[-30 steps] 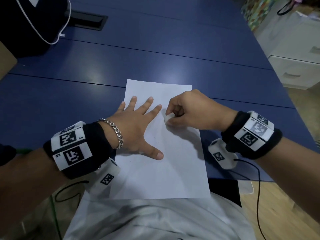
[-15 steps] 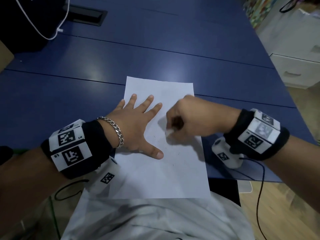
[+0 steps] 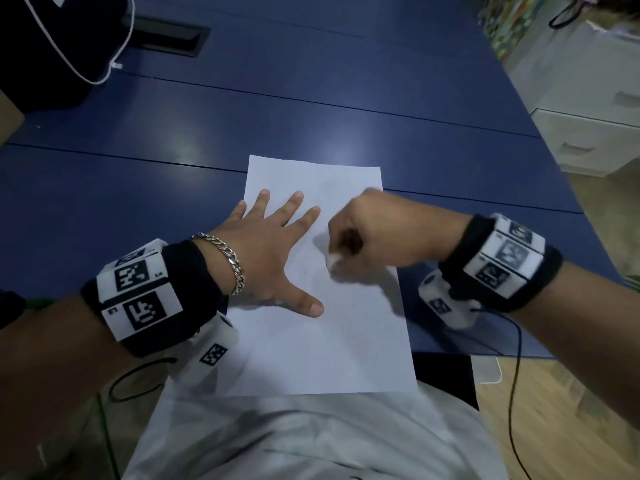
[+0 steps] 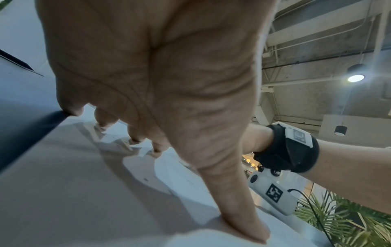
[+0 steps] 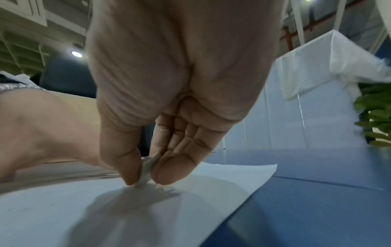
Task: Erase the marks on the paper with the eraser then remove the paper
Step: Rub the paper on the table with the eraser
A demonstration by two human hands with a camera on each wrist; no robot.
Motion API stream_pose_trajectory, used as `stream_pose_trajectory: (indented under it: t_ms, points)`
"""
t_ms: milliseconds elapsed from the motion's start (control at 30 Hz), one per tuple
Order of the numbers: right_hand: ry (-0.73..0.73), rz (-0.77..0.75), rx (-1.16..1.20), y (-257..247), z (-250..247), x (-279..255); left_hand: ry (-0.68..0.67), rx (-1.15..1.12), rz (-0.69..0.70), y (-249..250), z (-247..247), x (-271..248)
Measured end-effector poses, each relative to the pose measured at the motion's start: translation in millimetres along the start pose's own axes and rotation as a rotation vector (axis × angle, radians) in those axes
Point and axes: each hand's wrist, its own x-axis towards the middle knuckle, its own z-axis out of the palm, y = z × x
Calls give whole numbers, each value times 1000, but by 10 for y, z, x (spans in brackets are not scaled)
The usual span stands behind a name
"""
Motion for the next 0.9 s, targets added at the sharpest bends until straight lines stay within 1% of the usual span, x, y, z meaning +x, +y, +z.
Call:
stream_pose_trajectory:
  t_ms: [67,100,133,267,300,333,433,467,533,600,667,800,900]
  points:
    - [129,32,-4,88,-62,84,-4,4,-4,1,-12,2]
    - [165,39,-1,95,-53,96,-8,8,-7,-2,-16,0]
    - [172,44,5,76,-19,82,-10,9,-8,-1,-18,-2]
    - [27,1,35,-115,206,-176,-1,35,-8,10,-18,-6]
    - [22,-9,34,-113,228,-230,-2,33,-9,11,-14,-2]
    - [53,-3,39,-74,223,-267,-3,22,-7,10,-13,0]
    - [228,61,102,166,131,-389,2,-55,20,-23,7,-1]
    - [245,77,111,237,117,-447,14,-97,30,-54,11,-14]
    - [196,103,88,305,157,-572,27,-135,20,-166,7,-55]
    - [154,119,76,296,264,-673,20,-73,-18,-311,1,-108]
    - [153,107,87,247,347,-737,15,-13,-51,-420,-18,-167]
    - [138,62,110,101,434,-816,42,62,-65,-464,-94,-248]
    - [108,51,125,24,455,-862,22,24,-46,-448,-158,-286]
